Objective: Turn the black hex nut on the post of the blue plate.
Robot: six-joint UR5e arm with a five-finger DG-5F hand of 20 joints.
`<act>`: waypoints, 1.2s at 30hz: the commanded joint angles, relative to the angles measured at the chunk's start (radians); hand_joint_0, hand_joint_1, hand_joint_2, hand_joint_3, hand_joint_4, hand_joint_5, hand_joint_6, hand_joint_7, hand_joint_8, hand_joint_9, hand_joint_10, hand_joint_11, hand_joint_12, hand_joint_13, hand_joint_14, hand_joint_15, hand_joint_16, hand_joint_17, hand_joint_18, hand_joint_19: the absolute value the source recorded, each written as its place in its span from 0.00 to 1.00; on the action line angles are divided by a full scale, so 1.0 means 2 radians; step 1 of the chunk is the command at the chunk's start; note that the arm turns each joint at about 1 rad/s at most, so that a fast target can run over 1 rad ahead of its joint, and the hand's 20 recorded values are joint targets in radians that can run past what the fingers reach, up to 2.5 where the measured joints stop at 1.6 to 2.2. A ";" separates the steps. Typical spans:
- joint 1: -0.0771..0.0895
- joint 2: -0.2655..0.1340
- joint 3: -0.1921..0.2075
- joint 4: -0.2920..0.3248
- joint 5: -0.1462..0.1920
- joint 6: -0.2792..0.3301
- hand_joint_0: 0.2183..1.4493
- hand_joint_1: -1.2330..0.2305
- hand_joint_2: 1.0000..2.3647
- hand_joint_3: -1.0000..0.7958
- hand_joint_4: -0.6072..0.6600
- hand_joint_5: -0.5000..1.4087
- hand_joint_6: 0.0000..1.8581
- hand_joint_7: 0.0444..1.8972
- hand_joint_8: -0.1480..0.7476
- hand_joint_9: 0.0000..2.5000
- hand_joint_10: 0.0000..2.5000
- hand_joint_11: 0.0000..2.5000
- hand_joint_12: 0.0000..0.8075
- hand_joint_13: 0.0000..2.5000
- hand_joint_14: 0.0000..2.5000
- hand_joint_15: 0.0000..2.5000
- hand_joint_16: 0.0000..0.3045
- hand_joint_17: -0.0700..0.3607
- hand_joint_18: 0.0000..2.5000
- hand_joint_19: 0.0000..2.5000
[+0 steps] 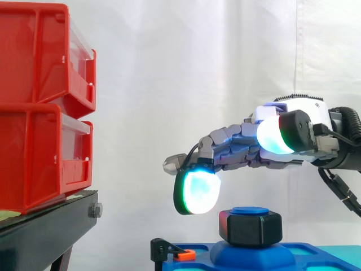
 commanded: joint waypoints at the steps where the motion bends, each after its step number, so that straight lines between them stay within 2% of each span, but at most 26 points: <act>1: 0.001 0.000 0.003 0.000 0.000 0.001 0.21 0.74 0.00 0.28 0.74 0.16 0.27 0.51 0.50 0.11 0.00 0.00 0.47 0.07 0.00 0.02 0.18 0.44 0.07 0.11; 7: 0.006 0.000 0.002 0.003 0.001 0.000 0.21 0.74 0.00 0.28 0.75 0.16 0.27 0.51 0.50 0.11 0.00 0.00 0.47 0.07 0.00 0.02 0.18 0.44 0.07 0.11; 17: 0.022 -0.001 0.001 0.003 0.003 0.000 0.21 0.74 0.00 0.28 0.74 0.16 0.27 0.51 0.50 0.11 0.00 0.00 0.47 0.07 0.00 0.02 0.17 0.44 0.07 0.11; 20: 0.024 -0.001 -0.001 0.005 0.005 0.000 0.21 0.74 0.00 0.28 0.75 0.16 0.27 0.51 0.50 0.11 0.00 0.00 0.47 0.07 0.00 0.02 0.17 0.44 0.07 0.11; 27: 0.026 -0.001 -0.002 0.006 0.008 0.000 0.21 0.74 0.00 0.28 0.75 0.16 0.27 0.51 0.50 0.11 0.00 0.00 0.47 0.07 0.00 0.02 0.18 0.44 0.07 0.11; 28: 0.026 -0.006 -0.002 0.006 0.007 0.000 0.21 0.74 0.00 0.28 0.75 0.16 0.27 0.51 0.50 0.11 0.00 0.00 0.47 0.07 0.00 0.02 0.18 0.44 0.07 0.11; 36: 0.024 -0.006 -0.006 0.010 0.008 0.000 0.21 0.74 0.00 0.28 0.75 0.16 0.27 0.51 0.50 0.11 0.00 0.00 0.47 0.07 0.00 0.02 0.18 0.44 0.07 0.11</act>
